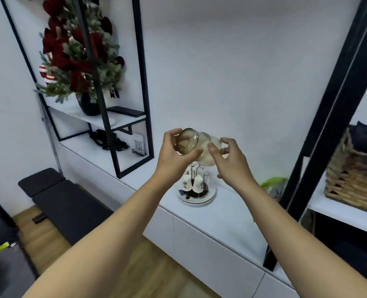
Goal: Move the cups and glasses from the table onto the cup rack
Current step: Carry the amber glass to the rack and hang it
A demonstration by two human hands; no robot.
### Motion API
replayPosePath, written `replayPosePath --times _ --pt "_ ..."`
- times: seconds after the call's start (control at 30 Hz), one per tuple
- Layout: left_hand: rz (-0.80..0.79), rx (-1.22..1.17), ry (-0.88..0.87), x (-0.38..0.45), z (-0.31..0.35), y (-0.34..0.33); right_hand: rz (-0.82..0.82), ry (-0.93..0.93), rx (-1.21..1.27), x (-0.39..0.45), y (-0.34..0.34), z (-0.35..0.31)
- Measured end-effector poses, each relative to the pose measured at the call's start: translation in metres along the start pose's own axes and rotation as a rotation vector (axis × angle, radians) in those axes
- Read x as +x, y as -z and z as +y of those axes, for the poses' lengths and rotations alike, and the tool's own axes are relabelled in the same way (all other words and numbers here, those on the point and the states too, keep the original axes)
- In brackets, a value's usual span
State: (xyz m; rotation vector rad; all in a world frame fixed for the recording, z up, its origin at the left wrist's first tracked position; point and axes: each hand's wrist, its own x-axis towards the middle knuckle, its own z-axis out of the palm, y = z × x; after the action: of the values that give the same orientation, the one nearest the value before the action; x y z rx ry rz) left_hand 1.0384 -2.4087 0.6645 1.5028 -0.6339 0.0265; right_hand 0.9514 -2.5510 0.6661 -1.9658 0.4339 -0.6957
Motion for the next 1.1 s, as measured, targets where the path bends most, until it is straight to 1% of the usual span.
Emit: replayPosePath --times 0.1,0.23,0.3,0.43,0.53,0.73,0.9,1.0,1.1 --pt "0.022 0.028 0.0 0.049 -0.026 0.007 -0.079 0.095 -0.107 0.048 -0.024 0.016" --pt "0.003 0.072 -0.029 0.111 -0.069 0.008 -0.103 0.205 -0.303 0.119 -0.051 0.036" --pt "-0.027 0.116 -0.036 0.14 -0.089 0.005 -0.108 0.231 -0.287 0.153 -0.067 0.045" --pt "-0.117 0.231 -0.044 0.206 -0.134 -0.006 -0.131 0.142 -0.103 0.225 -0.091 0.066" --pt "-0.163 0.277 0.006 0.257 -0.177 -0.019 -0.202 0.05 -0.031 0.28 -0.108 0.092" --pt "-0.242 0.317 0.141 0.332 -0.258 -0.041 -0.311 -0.109 -0.067 0.369 -0.142 0.15" --pt "-0.329 0.363 0.209 0.367 -0.329 -0.049 -0.375 -0.261 -0.102 0.408 -0.175 0.194" --pt "-0.391 0.365 0.259 0.378 -0.367 -0.053 -0.38 -0.349 -0.085 0.421 -0.191 0.219" --pt "-0.455 0.375 0.316 0.384 -0.4 -0.059 -0.351 -0.45 -0.079 0.429 -0.204 0.244"
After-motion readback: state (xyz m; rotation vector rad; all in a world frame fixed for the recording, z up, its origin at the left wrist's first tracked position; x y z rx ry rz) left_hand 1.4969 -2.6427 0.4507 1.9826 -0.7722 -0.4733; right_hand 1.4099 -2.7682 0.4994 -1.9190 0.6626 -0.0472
